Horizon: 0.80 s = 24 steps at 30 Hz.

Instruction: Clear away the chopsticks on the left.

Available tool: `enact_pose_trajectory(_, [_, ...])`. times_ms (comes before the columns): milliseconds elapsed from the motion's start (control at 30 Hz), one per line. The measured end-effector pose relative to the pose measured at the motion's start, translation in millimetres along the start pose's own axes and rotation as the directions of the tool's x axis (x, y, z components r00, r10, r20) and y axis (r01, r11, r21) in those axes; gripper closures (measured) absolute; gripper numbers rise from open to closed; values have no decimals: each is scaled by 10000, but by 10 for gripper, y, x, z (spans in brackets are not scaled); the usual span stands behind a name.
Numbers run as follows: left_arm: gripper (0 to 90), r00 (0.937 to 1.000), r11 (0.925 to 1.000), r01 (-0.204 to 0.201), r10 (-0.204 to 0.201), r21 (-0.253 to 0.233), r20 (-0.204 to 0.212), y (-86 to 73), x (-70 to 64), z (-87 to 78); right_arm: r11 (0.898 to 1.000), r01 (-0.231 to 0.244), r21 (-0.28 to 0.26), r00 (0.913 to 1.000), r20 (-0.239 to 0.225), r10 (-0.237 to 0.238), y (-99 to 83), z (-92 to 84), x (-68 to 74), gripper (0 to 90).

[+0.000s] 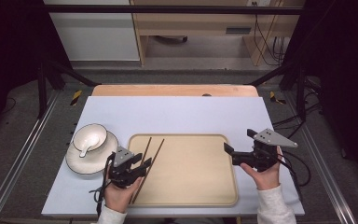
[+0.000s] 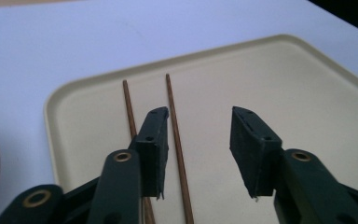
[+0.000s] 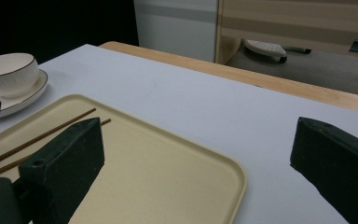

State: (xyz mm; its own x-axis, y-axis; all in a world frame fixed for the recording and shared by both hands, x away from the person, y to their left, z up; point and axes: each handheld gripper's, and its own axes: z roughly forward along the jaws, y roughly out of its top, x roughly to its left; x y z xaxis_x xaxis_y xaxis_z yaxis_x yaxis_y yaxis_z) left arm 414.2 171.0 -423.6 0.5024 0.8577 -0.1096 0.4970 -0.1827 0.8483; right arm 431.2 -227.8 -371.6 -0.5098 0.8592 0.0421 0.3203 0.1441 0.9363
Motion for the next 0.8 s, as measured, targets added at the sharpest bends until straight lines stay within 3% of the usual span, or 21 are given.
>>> enact_pose_trajectory(33, [535, 9997, 9997, -242, 243, -103, 46, 61, 50, -59, 10000, -33, 2, 10000, 2, 33, 2, -6, -1, 32])
enact_pose_trajectory(300, [390, 9968, 9967, -785, 787, -214, 119, 137, 296, -275, 9999, -61, -132, 10000, 64, 62, 15, -45, -25, 30])
enact_pose_trajectory(400, [348, 9971, 9966, -750, 753, -338, 84, 68, 465, -398, 9999, -44, -137, 9999, 98, 45, 15, -53, -33, 29])
enact_pose_trajectory(567, [284, 9963, 9951, -851, 856, -498, 78, -32, 598, -469, 9998, -74, -166, 9999, 106, 76, 7, -54, -51, 29])
enact_pose_trajectory(800, [230, 9959, 9950, -904, 902, -419, -76, -143, 683, -457, 9996, -267, -53, 9996, 112, 267, -33, -24, -91, 29])
